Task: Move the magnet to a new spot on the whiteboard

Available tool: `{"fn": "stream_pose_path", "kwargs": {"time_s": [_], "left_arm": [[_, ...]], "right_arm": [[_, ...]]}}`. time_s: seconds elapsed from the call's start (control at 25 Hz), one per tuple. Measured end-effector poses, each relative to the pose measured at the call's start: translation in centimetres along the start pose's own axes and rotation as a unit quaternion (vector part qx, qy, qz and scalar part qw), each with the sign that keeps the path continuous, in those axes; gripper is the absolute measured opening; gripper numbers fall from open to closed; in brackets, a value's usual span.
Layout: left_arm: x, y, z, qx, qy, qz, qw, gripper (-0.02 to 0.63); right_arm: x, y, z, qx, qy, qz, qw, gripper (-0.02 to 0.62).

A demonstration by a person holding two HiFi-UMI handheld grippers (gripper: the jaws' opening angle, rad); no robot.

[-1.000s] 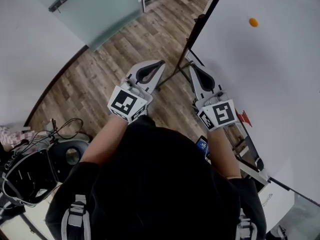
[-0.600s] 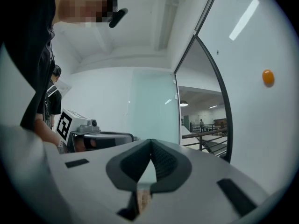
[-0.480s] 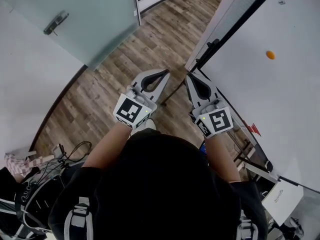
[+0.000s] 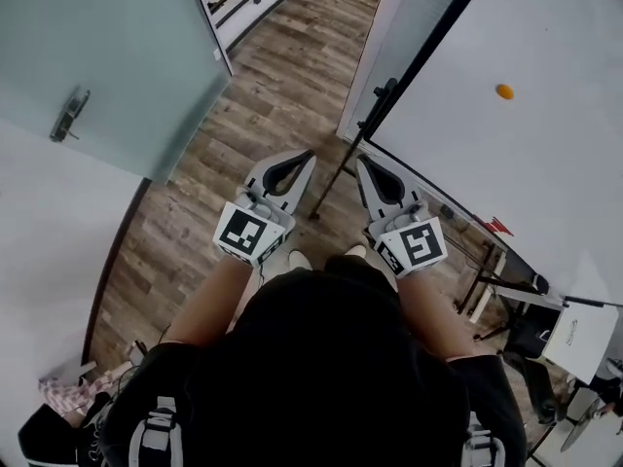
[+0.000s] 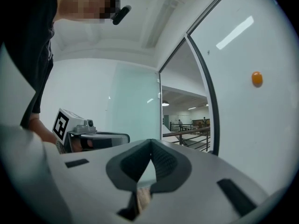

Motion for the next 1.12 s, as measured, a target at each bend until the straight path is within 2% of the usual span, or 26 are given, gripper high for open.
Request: {"fn": "stream_pose_path", "kwargs": {"time_s": [0.2, 0.56, 0.84, 1.12], "left_arm": [[0.2, -3.5, 0.8, -0.038, -0.008, 0.007, 0.9992, 0.002], [0.5, -10.0, 0.4, -0.074, -0.02, 0.002, 0.9971, 0.002], [0.9, -15.6, 0.7, -0.11, -0.025, 0.005, 0.9936, 0.002], [1.2, -20.7, 3.0, -0.145, -0.031, 0.011, 0.9889, 0.002]], "right_arm": [[0.9, 0.3, 3.2, -0.038, 0.009, 0.016, 0.999, -0.006], [1.4, 1.0, 9.5, -0.088, 0.016, 0.028, 0.996, -0.006], [1.6, 1.0, 13.7, -0.107, 0.026, 0.028, 0.993, -0.006], [1.5, 2.9, 17.5, -0.121, 0.025, 0.023, 0.992, -0.006]]}}
Point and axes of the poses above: the fingertips, and each gripper's own axes: y backward along the fingers, z to its right, x out of its top, the point moved 4 cm from there along y, backward along the fingers, and after that the axes turned 4 degrees about z, right-handed, at the moved point
